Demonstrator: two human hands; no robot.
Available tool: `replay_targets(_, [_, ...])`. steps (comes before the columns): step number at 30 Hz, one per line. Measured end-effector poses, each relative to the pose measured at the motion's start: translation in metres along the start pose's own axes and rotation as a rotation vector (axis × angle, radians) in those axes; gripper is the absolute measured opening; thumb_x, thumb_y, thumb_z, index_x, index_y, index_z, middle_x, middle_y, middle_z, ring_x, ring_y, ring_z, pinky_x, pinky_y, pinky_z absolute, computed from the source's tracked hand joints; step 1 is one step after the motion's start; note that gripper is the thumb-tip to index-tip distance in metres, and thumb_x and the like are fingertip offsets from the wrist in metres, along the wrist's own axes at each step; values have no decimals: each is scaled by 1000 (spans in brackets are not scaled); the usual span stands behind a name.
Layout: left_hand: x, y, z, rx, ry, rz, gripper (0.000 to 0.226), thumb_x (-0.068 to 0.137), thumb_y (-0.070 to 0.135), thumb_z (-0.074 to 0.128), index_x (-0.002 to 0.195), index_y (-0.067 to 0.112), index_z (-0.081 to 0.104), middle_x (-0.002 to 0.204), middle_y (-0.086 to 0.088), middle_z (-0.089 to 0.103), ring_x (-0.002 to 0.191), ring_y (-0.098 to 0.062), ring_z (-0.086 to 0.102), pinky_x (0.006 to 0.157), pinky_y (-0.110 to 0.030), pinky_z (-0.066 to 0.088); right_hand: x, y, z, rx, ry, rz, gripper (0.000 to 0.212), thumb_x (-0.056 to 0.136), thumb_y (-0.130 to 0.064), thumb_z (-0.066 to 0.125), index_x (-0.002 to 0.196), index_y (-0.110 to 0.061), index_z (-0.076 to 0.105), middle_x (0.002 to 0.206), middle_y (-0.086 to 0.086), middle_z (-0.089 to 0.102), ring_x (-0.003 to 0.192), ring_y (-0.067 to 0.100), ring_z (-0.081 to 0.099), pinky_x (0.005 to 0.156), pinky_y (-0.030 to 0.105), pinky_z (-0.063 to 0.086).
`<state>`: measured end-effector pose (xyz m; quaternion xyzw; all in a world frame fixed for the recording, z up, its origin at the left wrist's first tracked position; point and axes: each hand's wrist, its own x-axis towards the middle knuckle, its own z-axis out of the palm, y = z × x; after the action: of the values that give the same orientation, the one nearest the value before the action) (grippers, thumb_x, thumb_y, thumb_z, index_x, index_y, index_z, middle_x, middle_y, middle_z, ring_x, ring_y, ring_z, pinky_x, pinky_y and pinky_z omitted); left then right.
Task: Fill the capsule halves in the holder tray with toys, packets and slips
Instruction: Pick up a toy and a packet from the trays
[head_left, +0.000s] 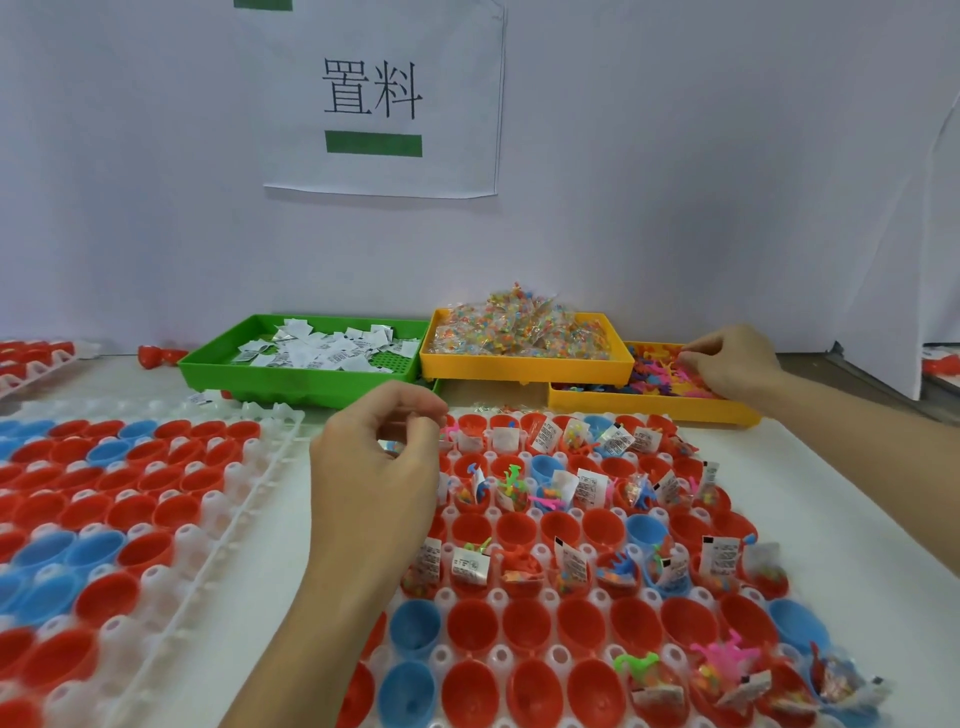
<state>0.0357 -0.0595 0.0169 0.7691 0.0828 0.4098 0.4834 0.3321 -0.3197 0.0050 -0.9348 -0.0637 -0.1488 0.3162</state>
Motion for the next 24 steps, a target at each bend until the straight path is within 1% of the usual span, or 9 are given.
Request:
replay_targets(3, [0,1,1,2,-10,-2,36,85,-2,54,73,28,70,73,14,69,74,-6,64,61,-13,49,-2,4,-4,112,27,59,24,100,-21,59,111,-6,75,100,10,75,84,25,66,80,39,55])
replay_targets(5, [-1,2,1,-6,-13,-1,36,85,-2,54,73,28,70,73,13,69,75,-7,64,61,-14,49,-3,6,-6,208,29,99,23,101,-16,56,109,-2,72,87,8,73,79,25,70,74,39,60])
replay_targets(7, [-2,2,0,-6,-15,4,36,84,-4,54,73,27,70,73,13,69,76,-9,65,62,-17,50,-3,7,-7,254,23,121,20,100,-10,57,113,0,69,88,8,71,75,20,69,64,30,57])
replay_targets(9, [-2,3,1,1,-19,6,36,84,-4,54,73,26,70,73,13,69,76,-10,65,64,-19,51,-4,9,-7,265,-1,134,20,97,-7,61,114,-1,69,88,8,71,75,17,69,64,27,56])
replay_targets(12, [-3,3,2,12,-29,5,35,83,-4,54,74,26,70,74,13,70,77,-8,65,66,-19,52,-3,11,-6,261,-35,159,16,90,-6,71,105,-7,73,85,4,69,73,15,66,59,25,53])
replay_targets(14, [-3,4,2,13,-38,7,35,84,-3,54,74,27,70,75,13,70,78,-7,65,66,-16,51,-3,10,-5,225,-43,154,12,88,-9,74,99,-12,75,81,-1,65,71,12,64,54,23,48])
replay_targets(16, [-3,4,2,13,-44,10,35,84,-3,54,74,27,70,75,14,70,78,-7,65,66,-16,51,-2,11,-4,228,-39,161,10,87,-11,75,97,-13,75,79,-1,66,68,11,66,51,21,46])
replay_targets(19, [-4,5,2,18,-50,14,34,85,-2,54,75,27,70,76,14,70,79,-6,65,67,-16,52,0,13,-3,277,-20,189,10,89,-10,73,98,-8,74,78,4,72,68,15,70,54,23,52])
replay_targets(24, [-3,5,2,25,-57,17,35,85,-2,55,75,28,70,76,15,70,79,-6,65,66,-14,51,-4,11,-6,250,18,155,15,97,-15,63,102,-5,73,76,0,71,70,16,69,54,23,50])
